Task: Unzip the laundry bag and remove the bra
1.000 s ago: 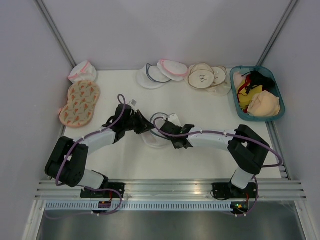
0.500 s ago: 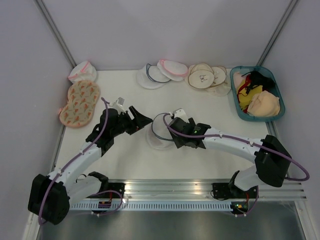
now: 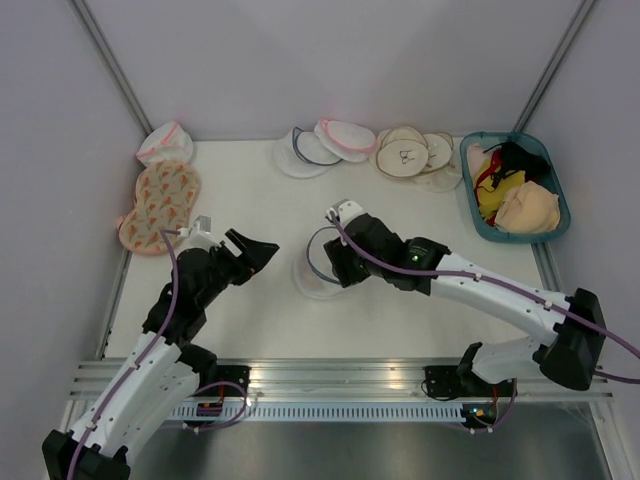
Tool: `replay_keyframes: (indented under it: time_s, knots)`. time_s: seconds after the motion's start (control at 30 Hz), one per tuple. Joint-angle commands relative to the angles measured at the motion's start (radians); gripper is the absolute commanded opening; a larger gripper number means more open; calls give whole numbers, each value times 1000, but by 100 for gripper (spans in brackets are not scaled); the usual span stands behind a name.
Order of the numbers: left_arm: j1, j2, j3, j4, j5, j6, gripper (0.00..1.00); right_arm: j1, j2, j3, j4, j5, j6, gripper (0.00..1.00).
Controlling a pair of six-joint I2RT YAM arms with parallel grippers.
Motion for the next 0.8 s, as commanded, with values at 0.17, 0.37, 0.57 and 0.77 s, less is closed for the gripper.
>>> replay_keyframes:
  time_s: [0.17, 0.37, 0.57, 0.77]
  knots:
    - [3, -43, -31, -70, -18, -50, 86, 49, 319, 268, 61, 137, -26, 52]
    - [5, -113, -51, -95, -29, -61, 86, 109, 482, 394, 20, 229, -37, 54]
    - [7, -141, -62, -110, -38, -58, 86, 144, 560, 455, -28, 332, -29, 52]
    - [5, -149, -62, -118, -42, -53, 86, 157, 632, 497, -111, 464, -8, 38]
